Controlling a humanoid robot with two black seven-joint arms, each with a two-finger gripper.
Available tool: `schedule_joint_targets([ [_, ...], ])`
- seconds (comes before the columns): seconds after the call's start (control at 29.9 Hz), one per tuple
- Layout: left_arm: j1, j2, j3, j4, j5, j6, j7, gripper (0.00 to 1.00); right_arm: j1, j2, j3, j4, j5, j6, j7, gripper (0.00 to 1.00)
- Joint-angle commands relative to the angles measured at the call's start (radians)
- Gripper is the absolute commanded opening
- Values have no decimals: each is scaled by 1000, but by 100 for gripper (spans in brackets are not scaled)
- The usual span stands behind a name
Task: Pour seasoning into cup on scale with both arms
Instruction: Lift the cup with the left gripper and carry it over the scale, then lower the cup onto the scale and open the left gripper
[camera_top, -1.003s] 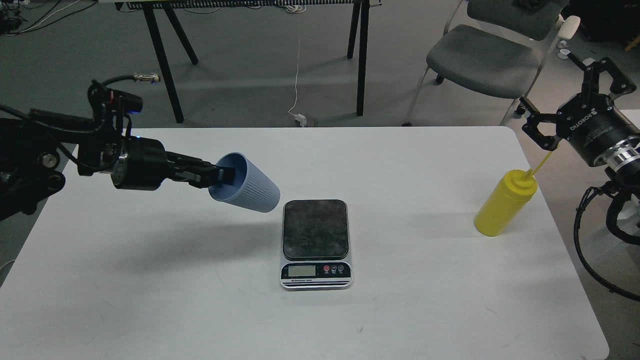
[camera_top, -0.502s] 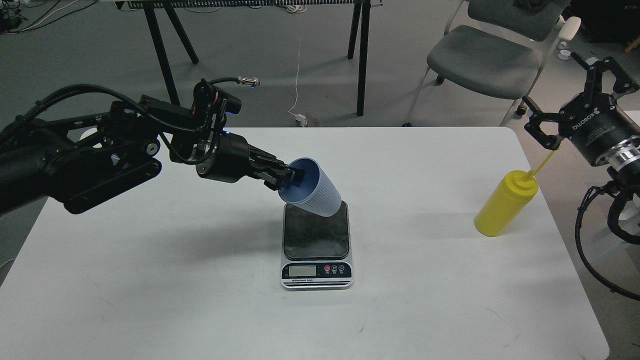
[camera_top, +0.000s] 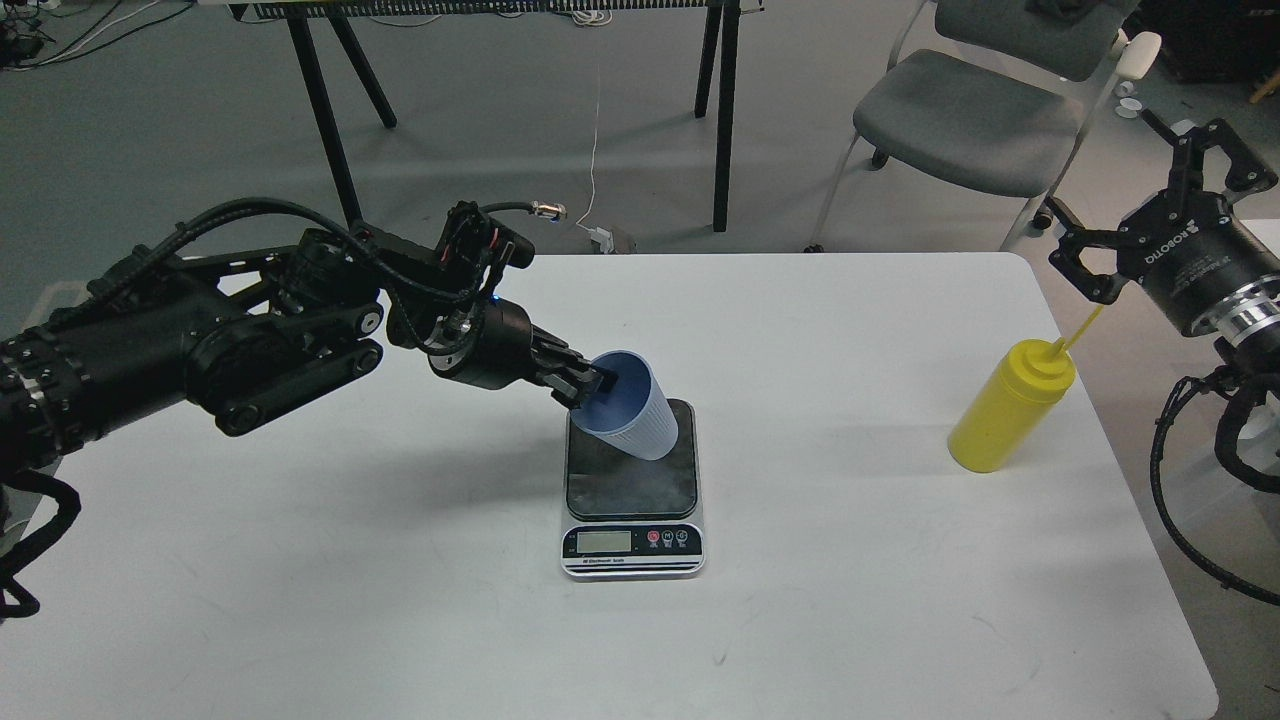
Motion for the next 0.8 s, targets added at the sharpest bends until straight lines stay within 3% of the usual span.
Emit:
schedule_joint_targets([
  [0.0, 3, -3, 0, 9, 3, 0, 0, 6, -2, 0, 0, 1, 0, 0, 1, 99],
  [0.47, -2, -22, 2, -6, 9, 0, 0, 7, -5, 2, 0, -1, 0, 3, 2, 99],
  [0.77, -39, -60, 84, -3, 84, 0, 0, 8, -12, 5, 2, 1, 0, 3, 2, 99],
])
